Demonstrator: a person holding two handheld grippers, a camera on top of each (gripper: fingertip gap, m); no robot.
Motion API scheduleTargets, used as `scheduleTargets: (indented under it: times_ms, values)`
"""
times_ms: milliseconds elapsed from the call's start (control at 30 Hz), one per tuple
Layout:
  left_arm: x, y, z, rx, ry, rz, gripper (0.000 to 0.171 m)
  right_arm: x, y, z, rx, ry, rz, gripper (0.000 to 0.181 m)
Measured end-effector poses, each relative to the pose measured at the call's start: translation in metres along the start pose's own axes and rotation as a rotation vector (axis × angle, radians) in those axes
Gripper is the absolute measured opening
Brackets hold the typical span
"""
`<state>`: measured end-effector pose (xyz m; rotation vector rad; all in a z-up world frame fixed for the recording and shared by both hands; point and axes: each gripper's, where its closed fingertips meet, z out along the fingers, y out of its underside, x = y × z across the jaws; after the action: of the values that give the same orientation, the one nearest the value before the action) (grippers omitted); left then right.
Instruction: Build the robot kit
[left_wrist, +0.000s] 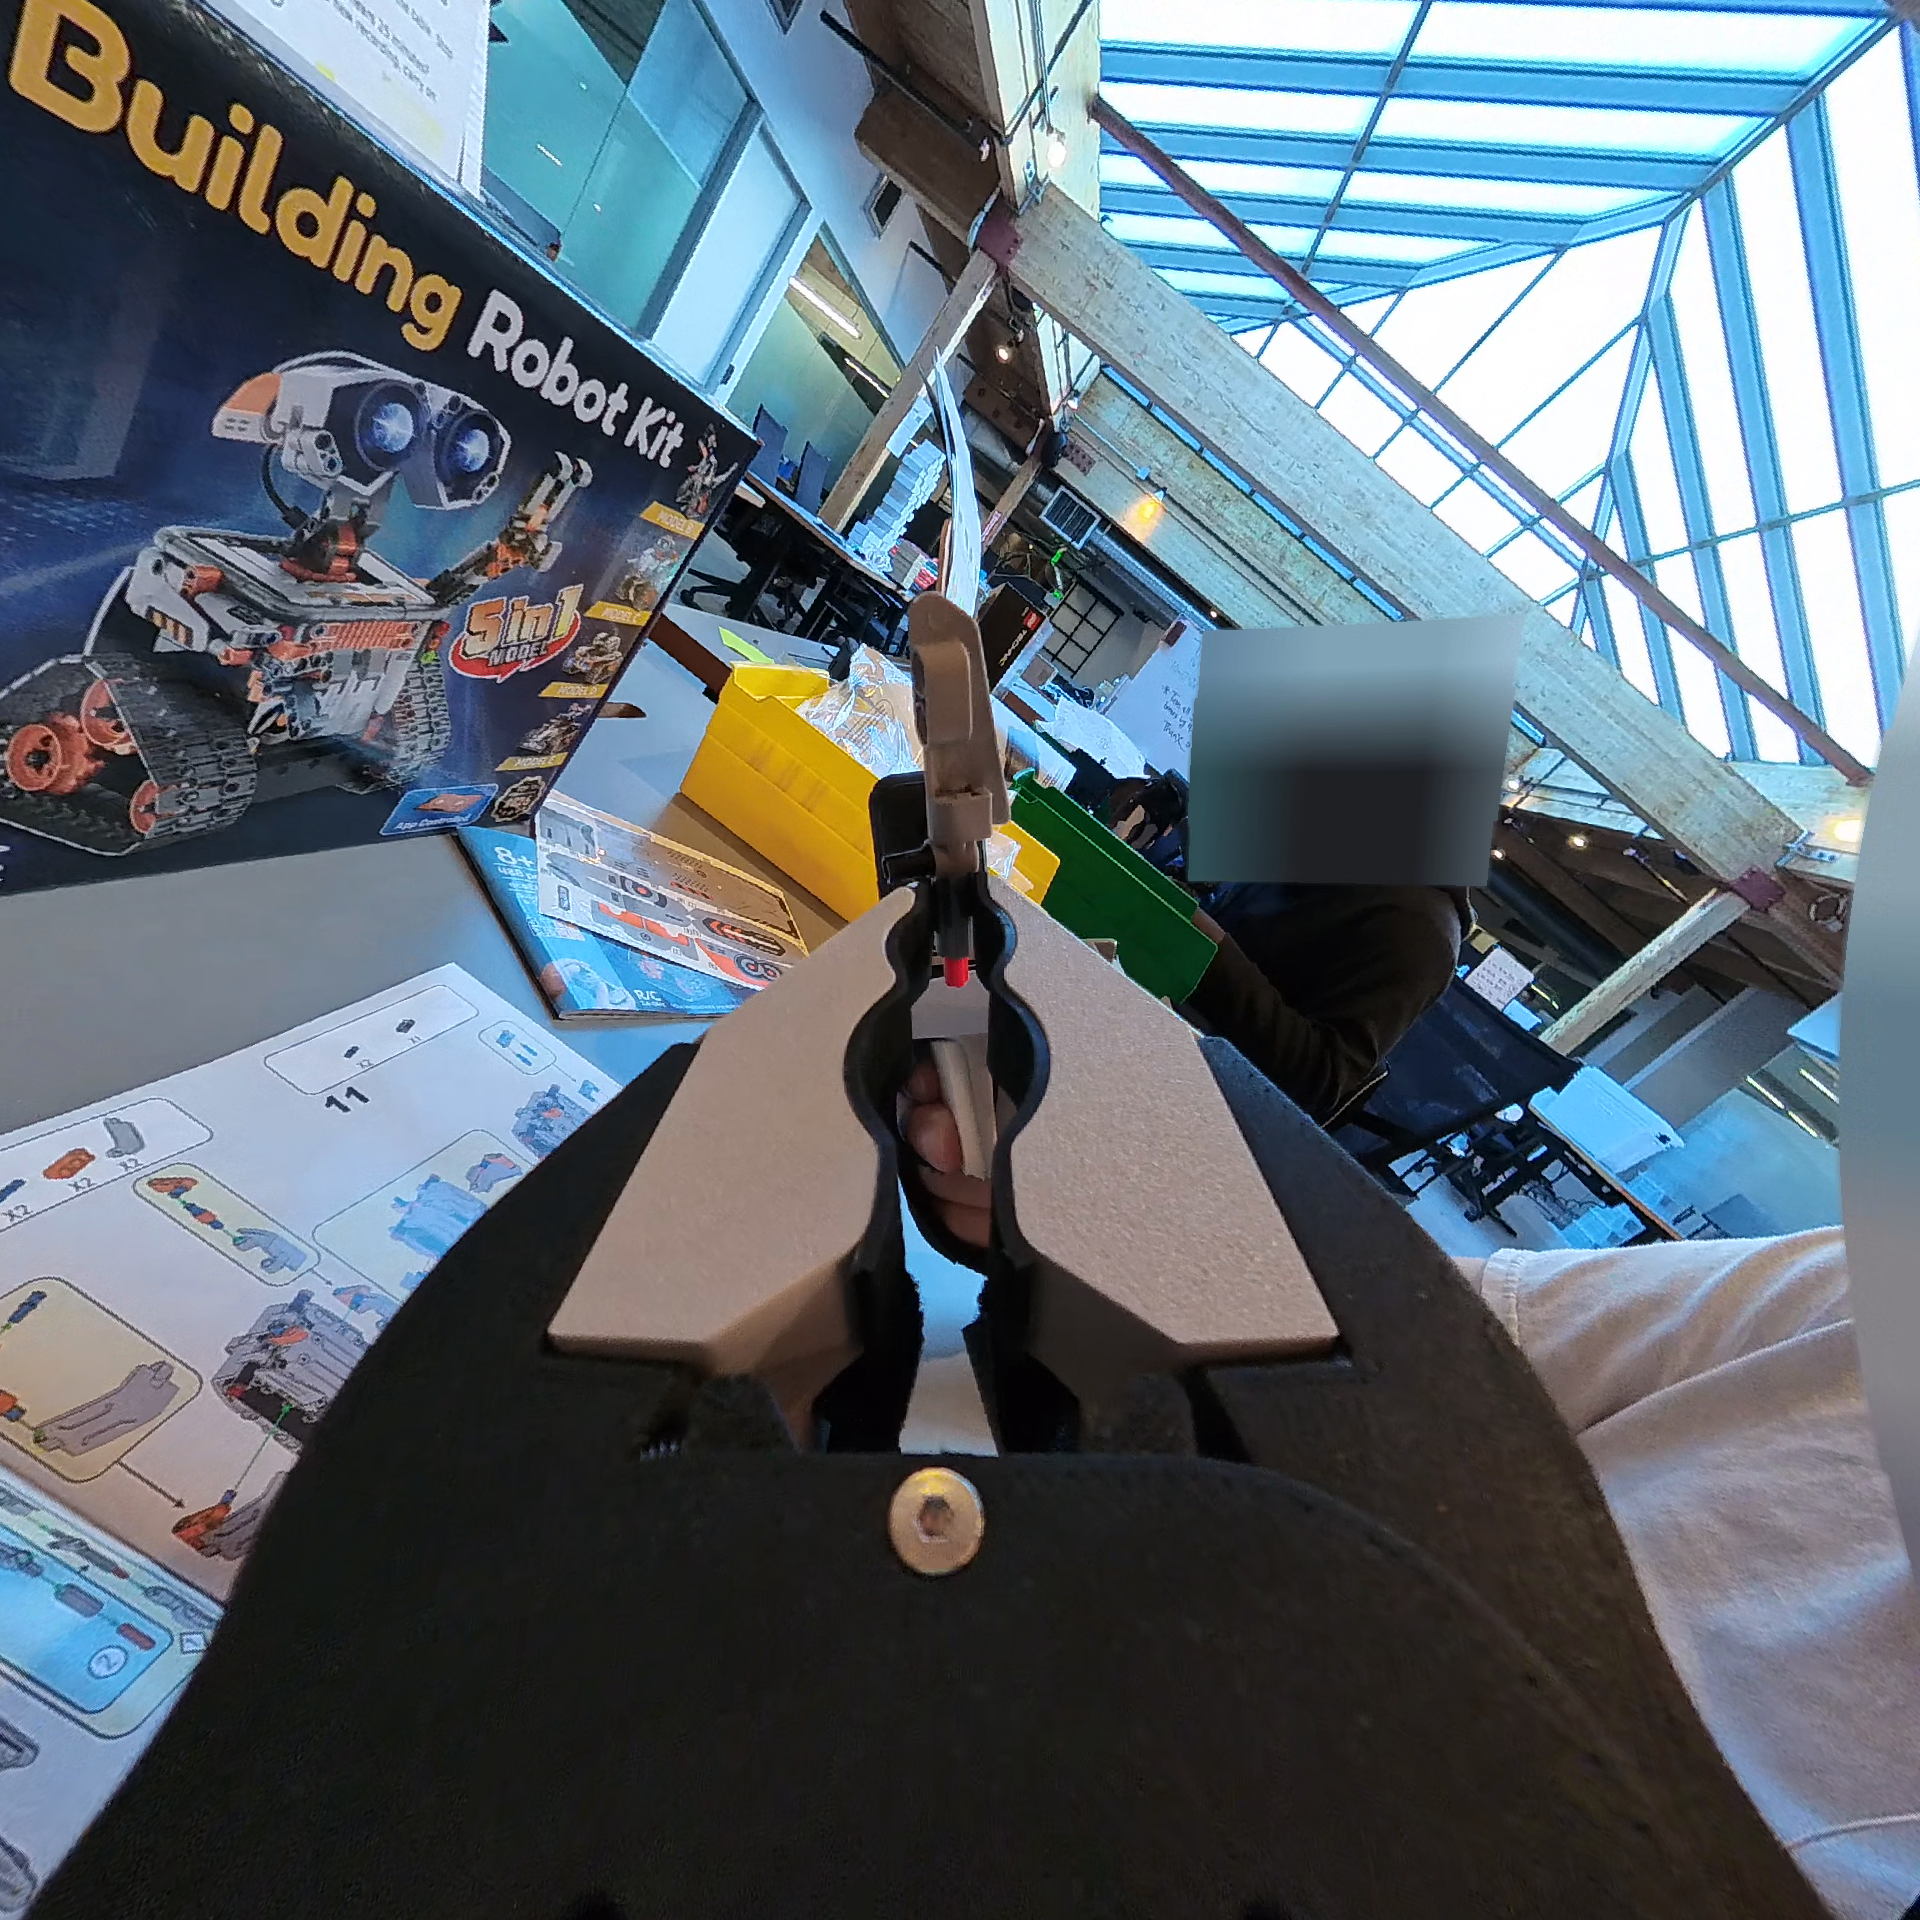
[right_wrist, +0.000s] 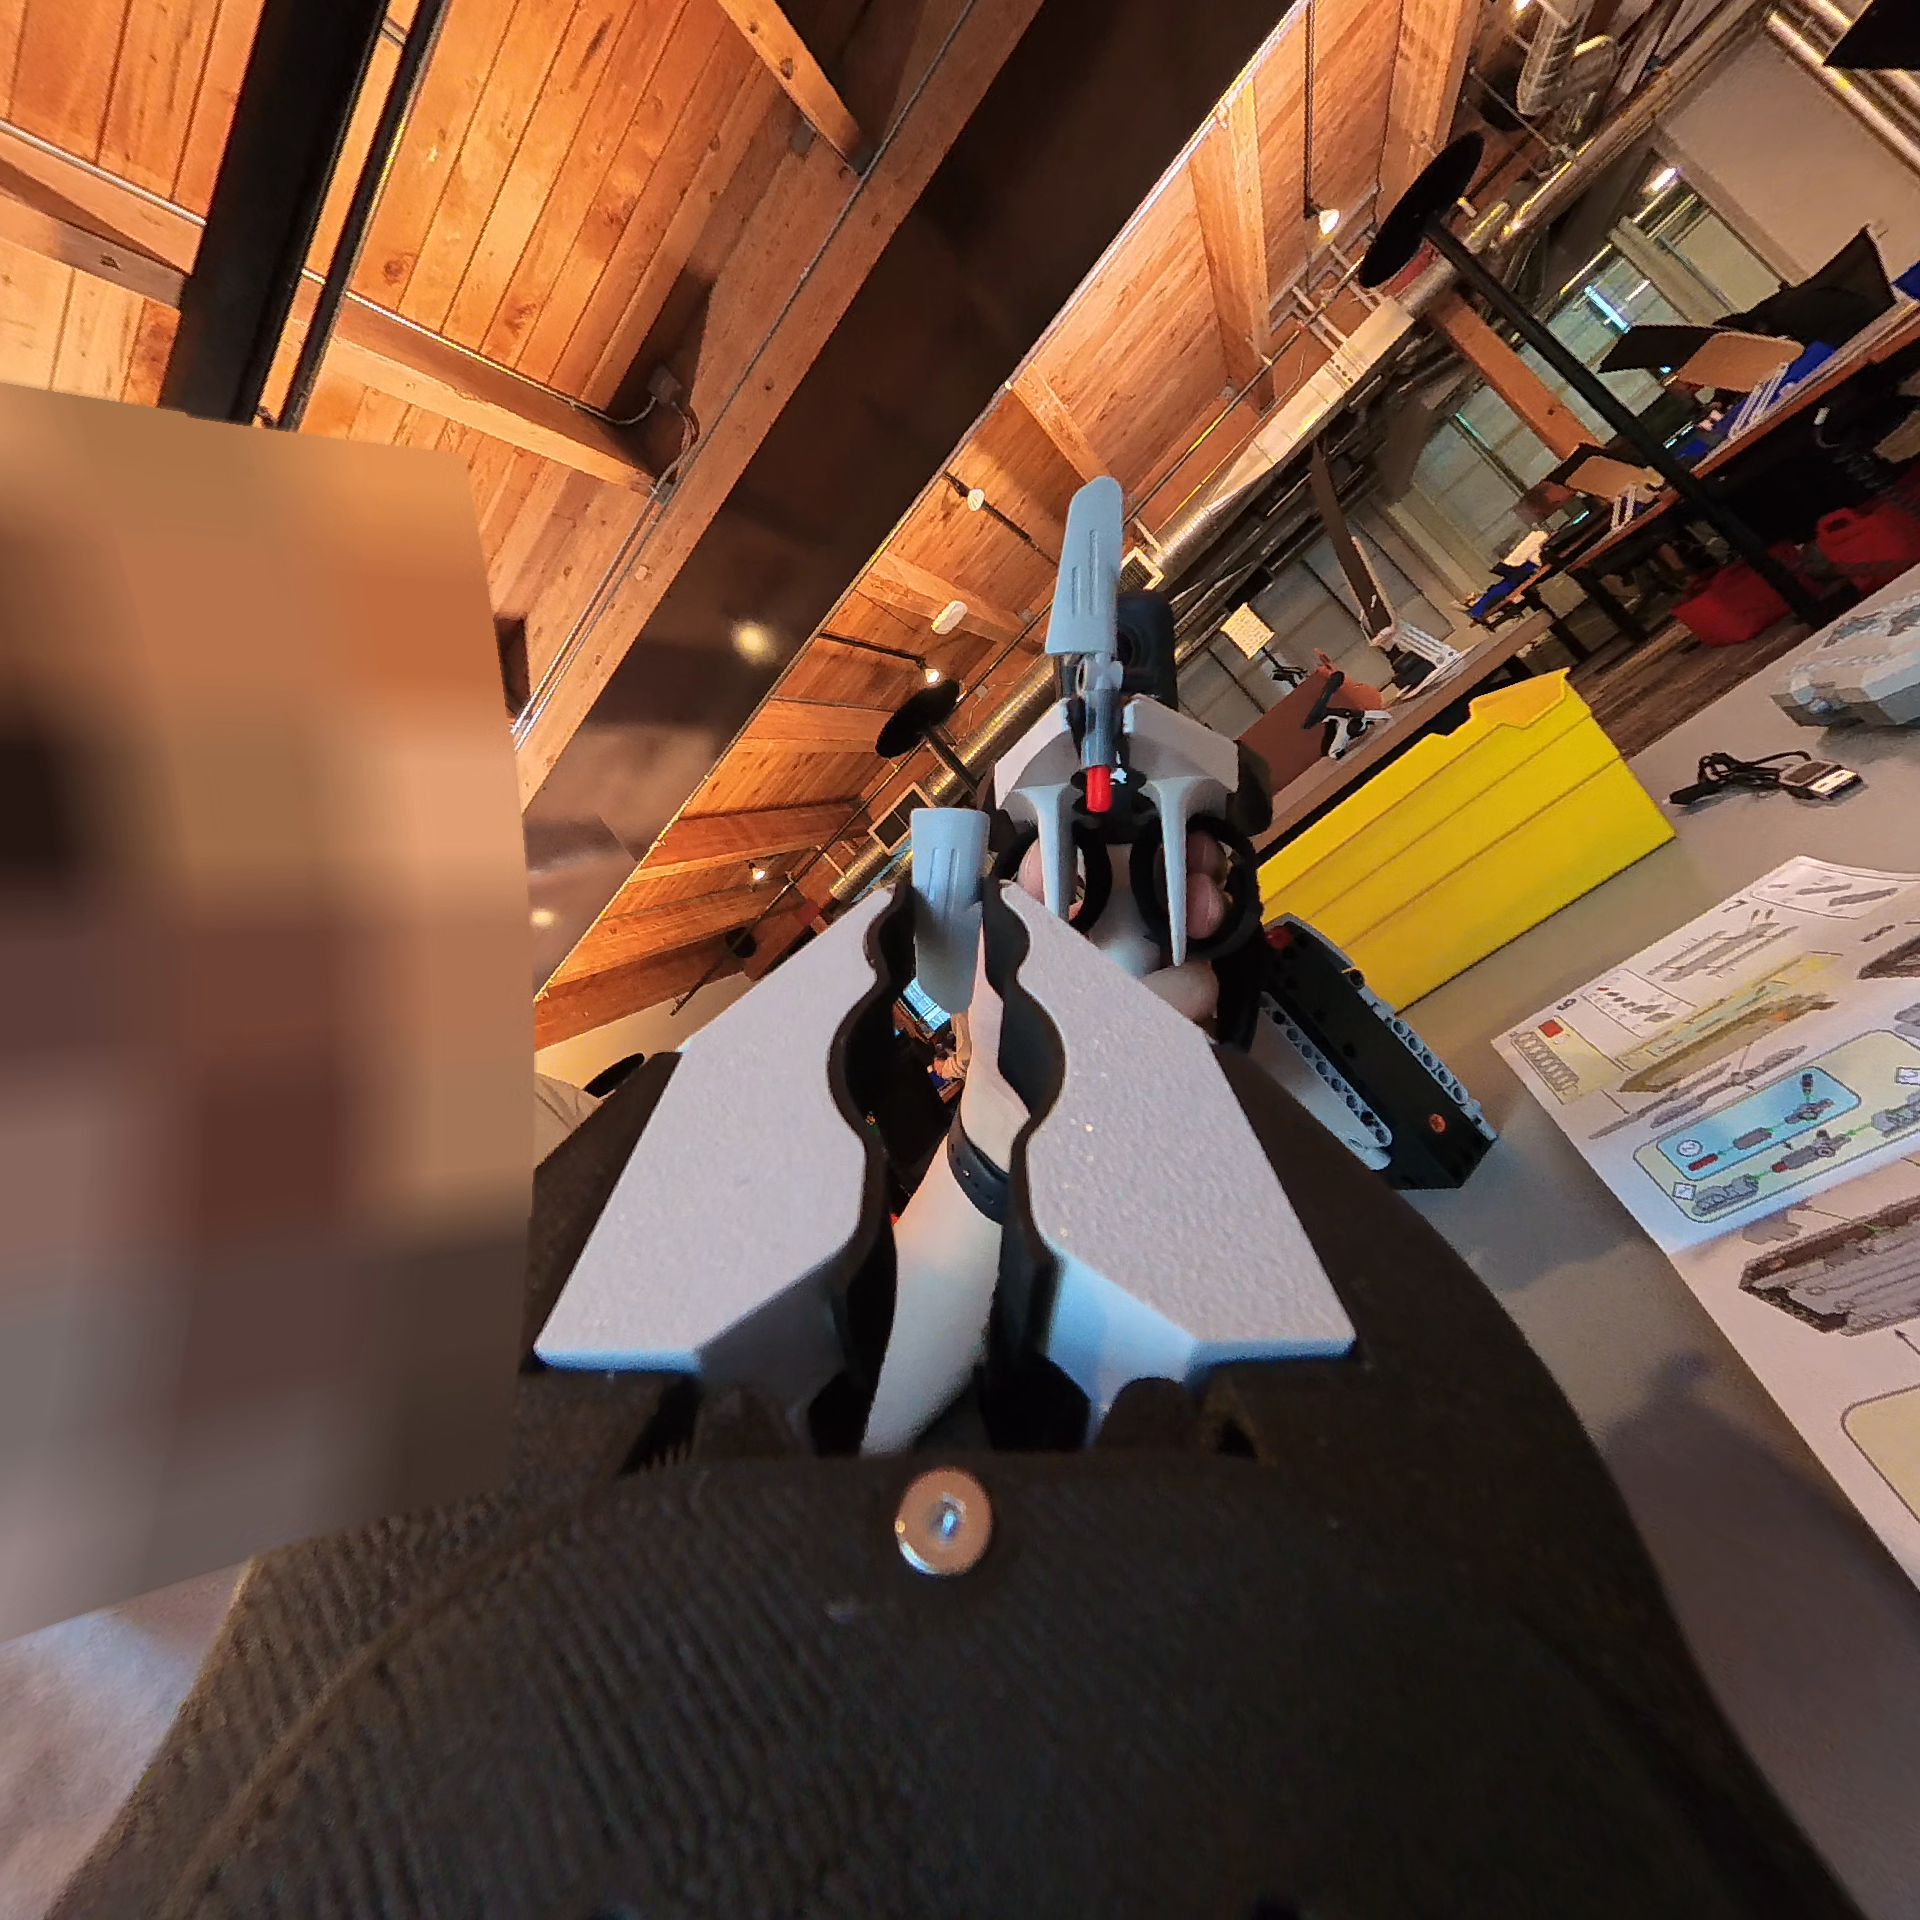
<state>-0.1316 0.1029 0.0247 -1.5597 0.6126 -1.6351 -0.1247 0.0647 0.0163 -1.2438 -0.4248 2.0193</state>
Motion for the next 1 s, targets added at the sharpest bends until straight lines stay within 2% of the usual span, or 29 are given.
scheduleTargets:
  times_ms: [633,800,1000]
  values:
    - [-0.003,0.003,0.001,-0.018,-0.016,-0.014,0.005,0.001,-0.001,0.000,0.007,0.000,0.019,0.012]
    - [-0.006,0.008,0.003,-0.043,-0.026,-0.042,0.004,0.010,0.000,-0.002,0.009,0.033,0.071,0.011]
    - [-0.011,0.017,0.009,-0.078,-0.052,-0.063,0.004,0.010,-0.003,-0.004,0.031,-0.003,0.130,0.012]
